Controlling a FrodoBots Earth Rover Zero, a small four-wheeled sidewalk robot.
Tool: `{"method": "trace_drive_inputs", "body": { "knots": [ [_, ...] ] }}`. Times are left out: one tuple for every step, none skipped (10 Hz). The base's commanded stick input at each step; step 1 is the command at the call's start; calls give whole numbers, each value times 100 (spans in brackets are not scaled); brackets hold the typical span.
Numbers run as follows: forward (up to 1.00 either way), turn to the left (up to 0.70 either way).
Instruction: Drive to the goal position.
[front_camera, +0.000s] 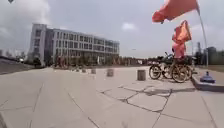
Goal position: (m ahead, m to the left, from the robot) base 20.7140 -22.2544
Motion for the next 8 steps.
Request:
{"method": "trace_drive_inputs", "body": {
  "knots": [
    [100,-1],
    [100,-8],
    [100,-20],
    [100,0],
    [100,0],
    [100,-28],
    [100,-1],
    [100,0]
  ]
}}
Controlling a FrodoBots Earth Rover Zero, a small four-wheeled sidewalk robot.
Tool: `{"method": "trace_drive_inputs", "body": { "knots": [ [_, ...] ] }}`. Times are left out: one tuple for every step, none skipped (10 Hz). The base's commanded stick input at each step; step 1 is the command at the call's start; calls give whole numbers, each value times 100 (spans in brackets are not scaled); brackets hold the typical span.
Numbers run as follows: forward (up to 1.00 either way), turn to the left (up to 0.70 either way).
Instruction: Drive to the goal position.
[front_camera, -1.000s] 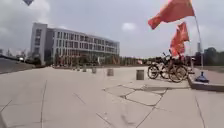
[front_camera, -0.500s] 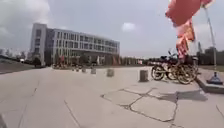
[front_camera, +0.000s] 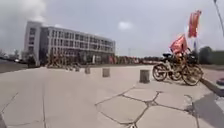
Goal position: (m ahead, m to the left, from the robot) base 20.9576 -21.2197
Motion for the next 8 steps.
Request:
{"method": "trace_drive_inputs", "body": {
  "knots": [
    [100,0],
    [100,0],
    [100,0],
    [100,0],
    [100,0],
    [100,-2],
    [100,-15],
    [100,-8]
  ]
}}
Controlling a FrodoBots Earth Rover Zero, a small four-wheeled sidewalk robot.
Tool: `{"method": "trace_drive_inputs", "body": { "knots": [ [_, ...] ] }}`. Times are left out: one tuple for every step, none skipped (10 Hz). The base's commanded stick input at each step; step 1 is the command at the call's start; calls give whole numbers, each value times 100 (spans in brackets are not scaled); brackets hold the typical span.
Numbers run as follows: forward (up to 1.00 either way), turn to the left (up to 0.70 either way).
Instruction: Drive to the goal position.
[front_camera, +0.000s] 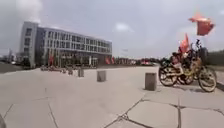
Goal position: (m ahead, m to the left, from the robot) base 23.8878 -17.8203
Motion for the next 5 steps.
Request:
{"method": "trace_drive_inputs", "body": {
  "knots": [
    [100,-2],
    [100,-24],
    [100,-2],
    [100,-1],
    [100,-15]
  ]
}}
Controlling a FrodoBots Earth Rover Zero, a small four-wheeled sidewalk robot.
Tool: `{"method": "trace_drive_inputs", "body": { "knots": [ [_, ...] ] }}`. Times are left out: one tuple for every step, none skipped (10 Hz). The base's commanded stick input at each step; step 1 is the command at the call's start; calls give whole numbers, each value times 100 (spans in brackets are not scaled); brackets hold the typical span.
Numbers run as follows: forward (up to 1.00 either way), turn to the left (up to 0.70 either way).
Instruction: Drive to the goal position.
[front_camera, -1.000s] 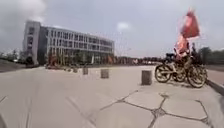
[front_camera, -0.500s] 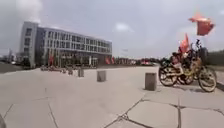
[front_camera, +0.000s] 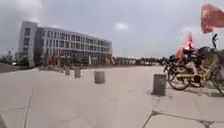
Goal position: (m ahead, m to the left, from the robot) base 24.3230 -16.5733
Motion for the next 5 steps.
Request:
{"method": "trace_drive_inputs", "body": {
  "knots": [
    [100,-2],
    [100,0],
    [100,-11],
    [100,-23],
    [100,-3]
  ]
}}
